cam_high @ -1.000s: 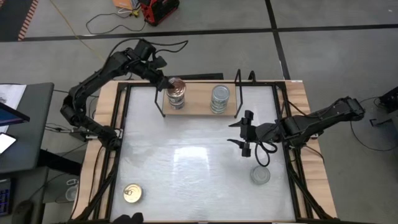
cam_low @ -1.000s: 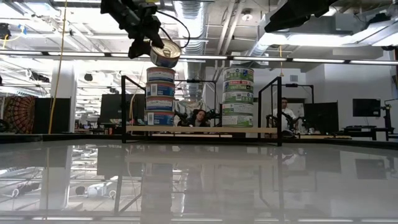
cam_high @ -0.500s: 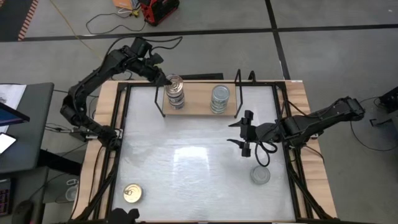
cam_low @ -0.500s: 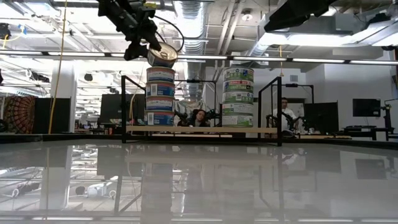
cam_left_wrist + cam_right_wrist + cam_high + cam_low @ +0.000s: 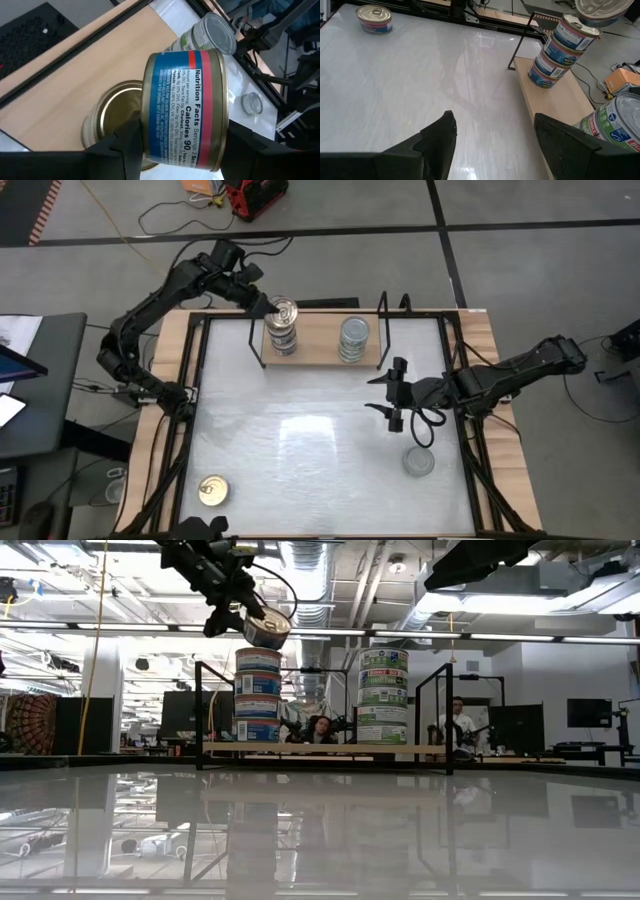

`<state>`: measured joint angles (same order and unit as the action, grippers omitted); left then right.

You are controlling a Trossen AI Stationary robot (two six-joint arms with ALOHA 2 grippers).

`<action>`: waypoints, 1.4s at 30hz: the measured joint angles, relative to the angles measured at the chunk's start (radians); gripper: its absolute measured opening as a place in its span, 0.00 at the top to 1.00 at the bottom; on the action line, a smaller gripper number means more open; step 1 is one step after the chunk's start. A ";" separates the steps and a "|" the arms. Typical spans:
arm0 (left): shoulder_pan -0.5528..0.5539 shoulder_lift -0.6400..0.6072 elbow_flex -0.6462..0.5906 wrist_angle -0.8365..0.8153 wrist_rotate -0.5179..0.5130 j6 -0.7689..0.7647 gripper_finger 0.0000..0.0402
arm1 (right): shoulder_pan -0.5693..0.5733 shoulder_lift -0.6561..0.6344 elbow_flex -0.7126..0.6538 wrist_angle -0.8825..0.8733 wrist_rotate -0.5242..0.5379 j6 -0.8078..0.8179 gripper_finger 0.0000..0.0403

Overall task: Stack canned seafood by type on shelf
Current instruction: Stack the blue pink tuna can on top of the blue pink tuna can on the shelf

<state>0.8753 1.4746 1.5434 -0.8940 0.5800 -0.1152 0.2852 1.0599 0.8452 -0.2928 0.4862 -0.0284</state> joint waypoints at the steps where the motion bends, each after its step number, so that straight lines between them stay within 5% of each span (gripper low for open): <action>1: -0.005 0.000 -0.009 0.010 0.001 -0.009 0.53 | 0.000 0.000 0.000 0.000 0.000 0.000 0.28; 14: -0.001 -0.004 -0.080 0.049 0.025 -0.039 0.52 | 0.000 0.000 0.000 0.006 0.000 -0.003 0.28; 27: 0.008 -0.002 -0.085 -0.002 -0.008 -0.038 0.35 | 0.000 0.000 0.000 0.011 0.000 -0.008 0.28; 42: 0.006 -0.002 -0.084 -0.041 0.073 -0.029 0.34 | -0.021 0.000 0.000 0.012 -0.013 -0.006 0.28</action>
<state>0.8809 1.4723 1.4593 -0.9347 0.6531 -0.1443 0.2646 1.0603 0.8452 -0.2810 0.4728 -0.0349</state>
